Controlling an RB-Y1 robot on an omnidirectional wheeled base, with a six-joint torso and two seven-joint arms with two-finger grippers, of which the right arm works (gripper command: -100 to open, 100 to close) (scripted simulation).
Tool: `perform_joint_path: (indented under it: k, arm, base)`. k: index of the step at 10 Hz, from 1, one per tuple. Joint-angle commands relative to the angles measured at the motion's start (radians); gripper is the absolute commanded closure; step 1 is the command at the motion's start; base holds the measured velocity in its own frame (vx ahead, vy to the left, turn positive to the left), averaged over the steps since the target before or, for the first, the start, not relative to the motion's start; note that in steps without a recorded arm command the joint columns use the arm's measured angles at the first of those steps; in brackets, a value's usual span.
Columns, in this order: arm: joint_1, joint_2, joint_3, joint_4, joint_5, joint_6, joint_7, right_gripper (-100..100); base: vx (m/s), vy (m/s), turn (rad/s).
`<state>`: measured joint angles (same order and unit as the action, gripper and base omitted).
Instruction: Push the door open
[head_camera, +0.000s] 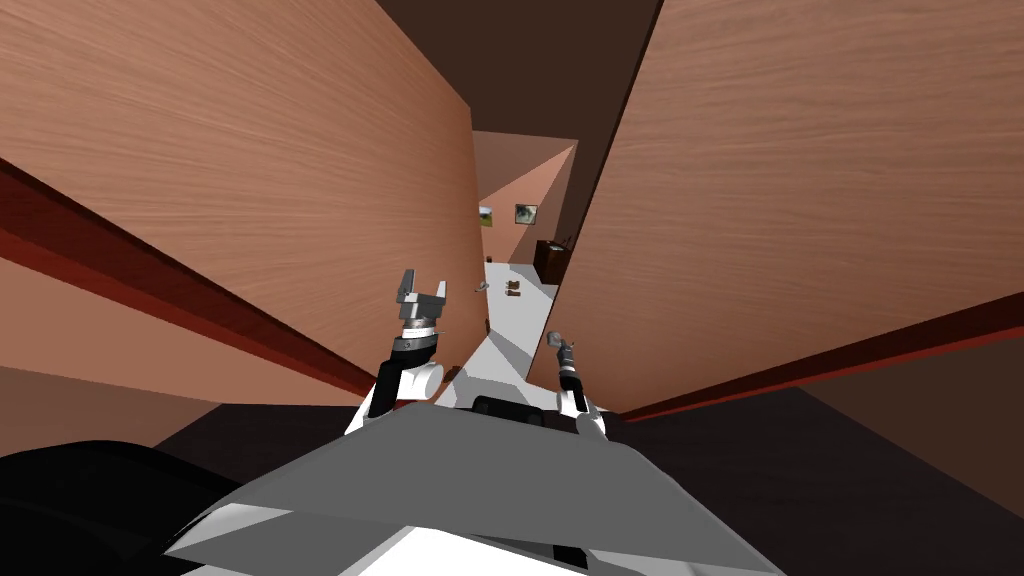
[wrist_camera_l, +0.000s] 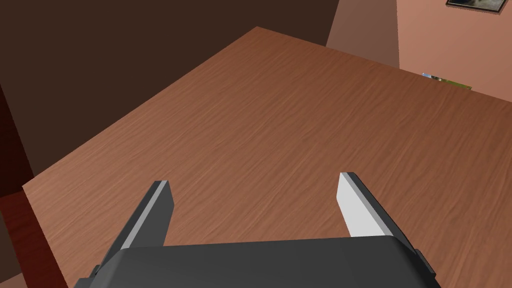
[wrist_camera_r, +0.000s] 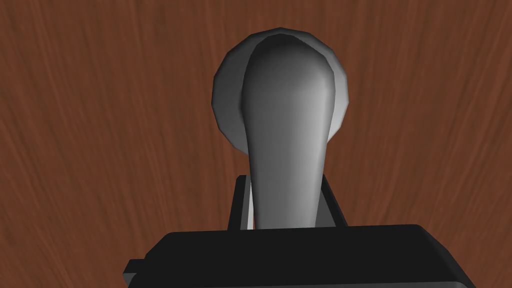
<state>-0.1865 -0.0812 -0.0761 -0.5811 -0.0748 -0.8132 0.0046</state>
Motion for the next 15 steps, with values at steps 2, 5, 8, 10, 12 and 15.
perform_joint_path:
  k: [2, 5, 8, 10, 12, 15]
  arm:
    - [-0.017, -0.014, -0.031, 0.025, -0.016, -0.021, 0.014, 100]
    - [-0.020, -0.011, -0.052, 0.027, -0.028, -0.019, 0.030, 100]
    - [-0.023, -0.004, -0.078, 0.031, -0.042, -0.018, 0.048, 100]
    - [-0.024, -0.001, -0.088, 0.042, -0.047, -0.017, 0.055, 100]
    - [-0.026, 0.007, -0.106, 0.034, -0.058, -0.016, 0.069, 100]
    - [-0.029, 0.019, -0.130, 0.037, -0.071, -0.014, 0.086, 100]
  base:
    - [0.160, 0.057, -0.074]
    - [0.060, 0.027, -0.023]
    - [0.182, 0.078, -0.104]
    - [0.180, 0.057, -0.055]
    - [0.086, 0.003, -0.026]
    - [0.187, 0.077, -0.095]
